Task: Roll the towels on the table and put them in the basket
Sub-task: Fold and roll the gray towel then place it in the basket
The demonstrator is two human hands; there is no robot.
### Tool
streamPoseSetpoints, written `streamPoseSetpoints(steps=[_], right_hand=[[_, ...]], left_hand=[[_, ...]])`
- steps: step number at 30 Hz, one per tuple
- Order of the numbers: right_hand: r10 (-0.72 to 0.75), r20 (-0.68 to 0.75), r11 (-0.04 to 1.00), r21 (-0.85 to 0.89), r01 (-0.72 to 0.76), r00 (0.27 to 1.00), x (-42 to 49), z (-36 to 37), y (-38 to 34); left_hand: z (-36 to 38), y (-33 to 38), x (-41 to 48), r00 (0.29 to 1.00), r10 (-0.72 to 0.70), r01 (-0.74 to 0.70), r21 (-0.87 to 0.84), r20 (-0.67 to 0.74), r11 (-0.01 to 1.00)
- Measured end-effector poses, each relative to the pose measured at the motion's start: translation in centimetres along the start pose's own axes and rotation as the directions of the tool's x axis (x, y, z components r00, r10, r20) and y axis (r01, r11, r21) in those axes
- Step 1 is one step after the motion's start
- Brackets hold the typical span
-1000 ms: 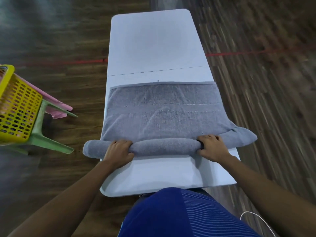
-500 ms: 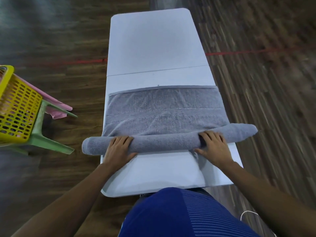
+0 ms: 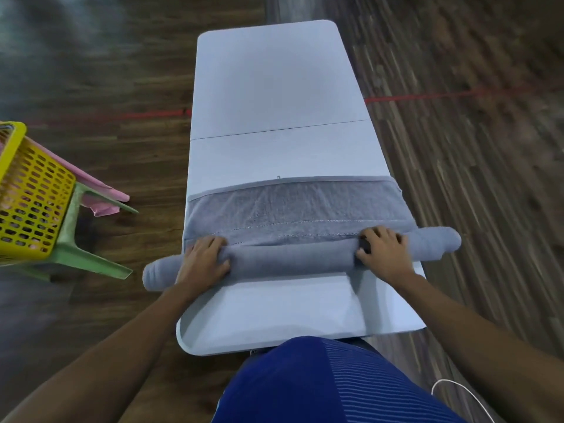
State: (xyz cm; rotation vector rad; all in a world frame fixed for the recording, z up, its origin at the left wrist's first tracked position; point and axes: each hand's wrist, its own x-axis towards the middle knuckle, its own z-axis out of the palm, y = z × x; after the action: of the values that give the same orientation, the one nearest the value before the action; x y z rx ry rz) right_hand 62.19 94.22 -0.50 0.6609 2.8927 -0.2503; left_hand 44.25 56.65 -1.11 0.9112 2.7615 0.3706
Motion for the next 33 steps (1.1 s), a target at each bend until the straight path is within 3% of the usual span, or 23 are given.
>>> streamPoseSetpoints(steps=[2,4,9,14,17,20,22,23,25,28,30,33], right_hand=[[-0.012,-0.197,1.0,-0.004,0.011,0.98,-0.5,0.6,-0.6],[-0.042,-0.239,0.999,0.014,0.046,0.97,-1.0,1.1,-1.1],[-0.137,-0.044,0.99,0.005,0.138,0.99,-1.9,2.3,-0.4],[-0.146,-0.044,0.989,0.022,0.147,0.988,-1.2,1.9,-0.1],[-0.157,0.096,0.987,0.008,0.157,0.983,-0.6,0.7,-0.4],[-0.131,0.242,0.991,0.047,0.124,0.961,0.1,-0.3,-0.4],[-0.082,0.205,0.997,0.031,0.077,0.975,0.6,-0.3,-0.5],[-0.061,0.117,0.998,0.032,0.058,0.991,0.6,0.0,-0.6],[-0.055,-0.103,0.997,0.051,0.06,0.993,0.5,0.4,-1.0],[-0.096,-0.247,0.988,0.094,0.123,0.964,-0.1,0.7,-1.5],[-0.149,-0.191,0.973,0.144,0.178,0.97,-0.7,1.1,-1.1],[-0.293,-0.059,0.956,0.015,0.294,0.954,-1.7,2.2,0.5]], left_hand=[[0.4,0.6,-0.5,0.984,-0.019,0.028,0.045,-0.179,0.999],[0.8,1.4,-0.9,0.984,-0.008,0.019,0.057,-0.179,0.998],[1.7,1.5,-1.7,0.996,0.078,-0.084,0.168,0.043,0.982],[0.7,1.9,-0.9,0.997,0.045,-0.052,0.132,0.056,0.99],[-0.6,2.5,-0.2,0.974,-0.054,0.034,0.095,0.219,0.995],[-1.9,2.4,0.8,0.838,-0.129,0.202,-0.083,0.53,0.976],[-2.1,2.1,1.0,0.79,-0.101,0.254,-0.174,0.604,0.951],[-2.0,2.0,0.9,0.833,-0.091,0.234,-0.197,0.546,0.952],[-1.3,1.5,0.8,0.959,-0.102,0.145,-0.148,0.263,0.978],[-0.1,1.9,0.3,0.993,-0.085,0.082,-0.044,-0.077,0.996],[0.5,2.6,-0.8,0.994,0.01,-0.012,-0.025,-0.109,1.0],[1.6,2.6,-2.1,0.986,0.168,-0.167,0.123,0.001,0.978]])
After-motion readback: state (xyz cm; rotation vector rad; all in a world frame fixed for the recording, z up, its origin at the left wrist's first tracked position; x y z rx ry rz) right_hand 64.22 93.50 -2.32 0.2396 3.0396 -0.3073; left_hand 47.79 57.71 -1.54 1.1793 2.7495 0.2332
